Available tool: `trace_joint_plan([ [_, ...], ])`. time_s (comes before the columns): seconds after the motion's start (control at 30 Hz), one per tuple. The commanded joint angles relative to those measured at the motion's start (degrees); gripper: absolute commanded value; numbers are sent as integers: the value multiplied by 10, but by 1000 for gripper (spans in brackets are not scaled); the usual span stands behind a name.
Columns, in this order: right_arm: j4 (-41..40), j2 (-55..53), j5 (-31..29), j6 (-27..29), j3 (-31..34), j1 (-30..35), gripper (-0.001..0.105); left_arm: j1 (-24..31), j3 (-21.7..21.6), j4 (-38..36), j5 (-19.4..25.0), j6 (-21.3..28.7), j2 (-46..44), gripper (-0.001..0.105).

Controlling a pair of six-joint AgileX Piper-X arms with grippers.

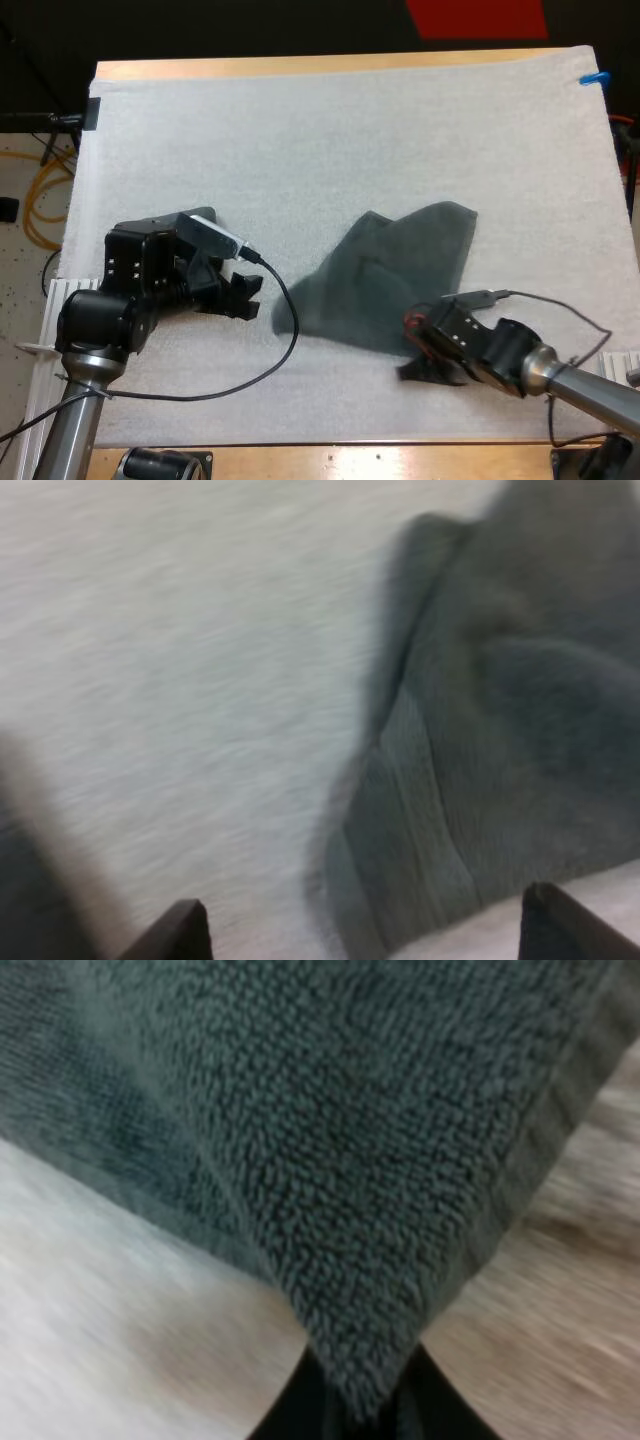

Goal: Pick towel from pile fold and stack

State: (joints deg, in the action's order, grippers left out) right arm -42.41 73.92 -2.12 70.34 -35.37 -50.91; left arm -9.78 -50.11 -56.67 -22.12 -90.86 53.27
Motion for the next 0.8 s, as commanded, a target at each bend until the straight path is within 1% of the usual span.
trace_joint_plan([
  [0.0,-40,-15,-21,30,2,1,0,-8,1,-2,-17,-3,-3,62],
  [0.1,-81,-38,-39,51,2,1,0,-34,18,-2,-17,-5,-3,62],
  [0.23,-89,-50,-46,55,2,1,0,-78,63,7,-17,-7,-3,62],
  [0.3,-84,-50,-47,54,2,1,0,-106,101,24,-17,-23,-4,62],
  [0.37,-78,-50,-47,54,2,1,0,-130,134,53,-17,-52,-2,62],
  [0.47,-75,-50,-47,54,2,1,0,-166,168,102,-12,-80,10,61],
  [0.5,-75,-50,-47,54,2,1,0,-177,175,114,-1,-82,17,61],
  [0.53,-75,-50,-47,54,2,1,0,-189,179,119,21,-80,26,61],
  [0.57,-75,-50,-47,54,2,1,0,-208,182,124,54,-76,43,61],
  [0.6,-75,-50,-47,54,2,1,0,-224,183,124,76,-72,56,61],
  [0.7,-75,-50,-47,54,2,1,0,-264,182,132,118,-68,111,59],
  [0.77,-76,-50,-47,54,2,1,0,-283,182,149,140,-75,151,59],
])
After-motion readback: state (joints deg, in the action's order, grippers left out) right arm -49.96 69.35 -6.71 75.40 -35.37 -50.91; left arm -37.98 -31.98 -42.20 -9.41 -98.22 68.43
